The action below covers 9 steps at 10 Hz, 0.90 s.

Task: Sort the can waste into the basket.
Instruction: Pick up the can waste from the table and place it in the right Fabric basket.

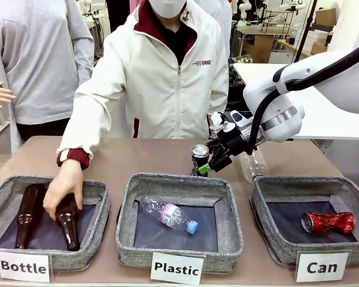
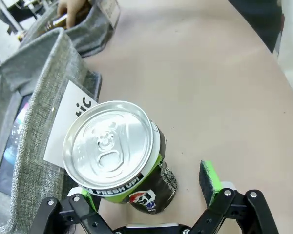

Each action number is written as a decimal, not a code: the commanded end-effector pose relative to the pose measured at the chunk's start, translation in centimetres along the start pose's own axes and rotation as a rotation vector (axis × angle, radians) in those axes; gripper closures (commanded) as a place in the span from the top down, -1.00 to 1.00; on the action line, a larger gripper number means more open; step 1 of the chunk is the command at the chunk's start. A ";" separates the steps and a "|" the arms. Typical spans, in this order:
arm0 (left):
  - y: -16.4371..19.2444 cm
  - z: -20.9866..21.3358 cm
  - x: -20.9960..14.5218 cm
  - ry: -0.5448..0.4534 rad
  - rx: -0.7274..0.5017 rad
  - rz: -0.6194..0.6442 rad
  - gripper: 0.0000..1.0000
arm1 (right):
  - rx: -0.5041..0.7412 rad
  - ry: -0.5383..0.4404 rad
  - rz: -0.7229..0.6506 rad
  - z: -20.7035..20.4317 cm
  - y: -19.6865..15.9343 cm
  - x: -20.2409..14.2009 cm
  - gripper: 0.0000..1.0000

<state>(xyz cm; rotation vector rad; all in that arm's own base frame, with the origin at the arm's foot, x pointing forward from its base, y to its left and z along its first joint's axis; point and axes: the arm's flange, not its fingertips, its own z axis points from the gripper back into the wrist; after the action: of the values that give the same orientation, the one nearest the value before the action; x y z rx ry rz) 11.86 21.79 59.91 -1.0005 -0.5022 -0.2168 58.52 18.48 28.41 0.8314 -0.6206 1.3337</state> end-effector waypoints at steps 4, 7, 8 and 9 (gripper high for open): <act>0.5 -1.1 -0.2 -0.007 -0.032 -0.016 1.00 | 0.007 -0.043 0.019 0.0 -0.3 0.2 -1.00; 0.9 -1.8 0.1 0.007 -0.038 -0.009 1.00 | 0.010 -0.035 0.012 0.1 -0.4 0.2 -0.94; 0.8 -2.0 0.0 0.011 -0.041 -0.011 1.00 | 0.009 -0.032 0.010 0.0 -0.3 0.1 -1.00; 1.0 -2.2 0.0 0.015 -0.046 -0.014 1.00 | 0.009 -0.029 0.008 0.0 -0.4 0.1 -1.00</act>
<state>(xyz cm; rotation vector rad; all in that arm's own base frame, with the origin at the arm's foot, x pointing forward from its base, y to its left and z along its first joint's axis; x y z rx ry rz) 13.21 20.82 58.36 -1.0354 -0.4747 -0.2267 58.75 18.49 28.80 0.8467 -0.6297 1.3316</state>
